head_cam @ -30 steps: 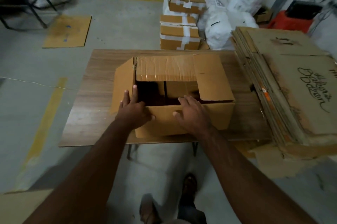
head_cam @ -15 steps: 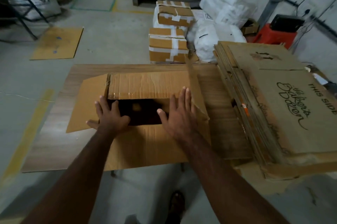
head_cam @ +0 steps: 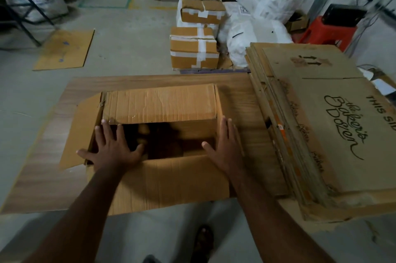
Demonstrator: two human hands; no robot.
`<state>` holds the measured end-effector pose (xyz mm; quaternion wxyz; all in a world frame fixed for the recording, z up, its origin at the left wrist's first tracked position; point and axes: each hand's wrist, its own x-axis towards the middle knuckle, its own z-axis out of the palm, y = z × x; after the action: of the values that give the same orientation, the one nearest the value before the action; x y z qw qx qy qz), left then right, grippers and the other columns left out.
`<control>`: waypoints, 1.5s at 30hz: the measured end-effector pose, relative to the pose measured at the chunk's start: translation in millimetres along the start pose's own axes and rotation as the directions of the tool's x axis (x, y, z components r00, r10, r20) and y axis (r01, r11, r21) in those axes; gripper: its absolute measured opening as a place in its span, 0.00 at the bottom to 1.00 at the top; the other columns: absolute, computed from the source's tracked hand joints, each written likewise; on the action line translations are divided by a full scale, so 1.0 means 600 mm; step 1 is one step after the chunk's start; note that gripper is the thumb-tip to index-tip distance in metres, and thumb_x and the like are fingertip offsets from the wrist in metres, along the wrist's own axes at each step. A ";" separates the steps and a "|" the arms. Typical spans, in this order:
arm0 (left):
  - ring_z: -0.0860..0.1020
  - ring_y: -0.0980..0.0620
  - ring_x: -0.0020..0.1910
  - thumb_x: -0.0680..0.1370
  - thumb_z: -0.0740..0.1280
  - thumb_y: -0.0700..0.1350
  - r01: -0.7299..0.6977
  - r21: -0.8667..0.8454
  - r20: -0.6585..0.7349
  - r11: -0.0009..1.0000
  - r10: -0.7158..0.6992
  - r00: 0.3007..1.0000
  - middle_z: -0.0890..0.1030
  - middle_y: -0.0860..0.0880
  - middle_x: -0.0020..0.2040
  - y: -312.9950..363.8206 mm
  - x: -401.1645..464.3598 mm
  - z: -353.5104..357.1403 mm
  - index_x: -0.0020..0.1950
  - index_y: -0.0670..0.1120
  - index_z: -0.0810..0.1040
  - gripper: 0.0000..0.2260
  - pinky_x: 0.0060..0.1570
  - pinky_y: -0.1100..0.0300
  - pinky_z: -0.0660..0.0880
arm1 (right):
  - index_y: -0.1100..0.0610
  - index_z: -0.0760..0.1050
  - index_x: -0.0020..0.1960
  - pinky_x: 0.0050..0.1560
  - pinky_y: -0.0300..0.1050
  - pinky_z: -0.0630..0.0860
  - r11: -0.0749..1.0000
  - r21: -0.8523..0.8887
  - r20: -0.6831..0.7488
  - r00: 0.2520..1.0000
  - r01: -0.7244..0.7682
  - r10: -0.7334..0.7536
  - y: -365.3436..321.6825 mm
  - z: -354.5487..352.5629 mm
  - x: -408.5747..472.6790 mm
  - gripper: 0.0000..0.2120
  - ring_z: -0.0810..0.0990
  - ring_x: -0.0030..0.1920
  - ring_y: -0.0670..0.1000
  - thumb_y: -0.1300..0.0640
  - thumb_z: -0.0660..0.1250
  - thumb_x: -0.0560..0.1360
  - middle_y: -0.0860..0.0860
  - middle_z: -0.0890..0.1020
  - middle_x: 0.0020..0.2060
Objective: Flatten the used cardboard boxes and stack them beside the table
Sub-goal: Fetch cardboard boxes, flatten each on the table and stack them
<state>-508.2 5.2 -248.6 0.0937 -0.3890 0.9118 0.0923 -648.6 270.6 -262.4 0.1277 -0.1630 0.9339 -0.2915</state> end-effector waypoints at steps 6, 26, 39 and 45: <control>0.33 0.42 0.80 0.77 0.59 0.71 -0.002 0.018 0.018 1.000 0.002 1.000 0.31 0.47 0.81 0.002 0.000 -0.004 0.84 0.52 0.40 0.45 0.67 0.20 0.44 | 0.53 0.37 0.83 0.80 0.62 0.54 0.995 -0.101 0.008 1.000 0.025 -0.024 0.001 0.000 0.003 0.49 0.43 0.82 0.57 0.40 0.67 0.78 0.54 0.42 0.83; 0.39 0.44 0.82 0.70 0.38 0.81 -0.187 -0.013 -0.116 0.982 0.184 0.976 0.39 0.50 0.84 -0.039 -0.029 0.016 0.83 0.58 0.52 0.47 0.72 0.25 0.45 | 0.49 0.28 0.81 0.77 0.60 0.48 0.814 -0.381 0.122 0.897 0.438 -0.425 -0.175 0.003 0.130 0.50 0.34 0.81 0.56 0.37 0.63 0.79 0.50 0.29 0.80; 0.56 0.47 0.80 0.63 0.38 0.86 -0.269 0.174 0.001 0.947 0.273 0.962 0.70 0.57 0.76 -0.047 -0.021 0.009 0.63 0.57 0.82 0.52 0.70 0.25 0.44 | 0.50 0.50 0.83 0.78 0.71 0.45 0.773 -0.584 0.274 0.957 0.246 -0.098 -0.200 0.022 0.310 0.42 0.50 0.82 0.58 0.40 0.68 0.78 0.53 0.55 0.82; 0.56 0.48 0.79 0.62 0.39 0.87 -0.292 0.153 0.012 0.944 0.293 0.956 0.69 0.57 0.76 -0.051 -0.020 0.001 0.66 0.57 0.80 0.53 0.71 0.26 0.44 | 0.51 0.49 0.83 0.79 0.66 0.49 0.884 -0.383 0.204 0.958 0.268 -0.202 -0.189 -0.006 0.229 0.41 0.49 0.82 0.56 0.42 0.67 0.79 0.52 0.51 0.83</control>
<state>-477.9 -7.0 -249.2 0.1036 -0.2417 0.9643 0.0326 -749.3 132.1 -212.9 0.1281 -0.3209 0.9341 -0.0901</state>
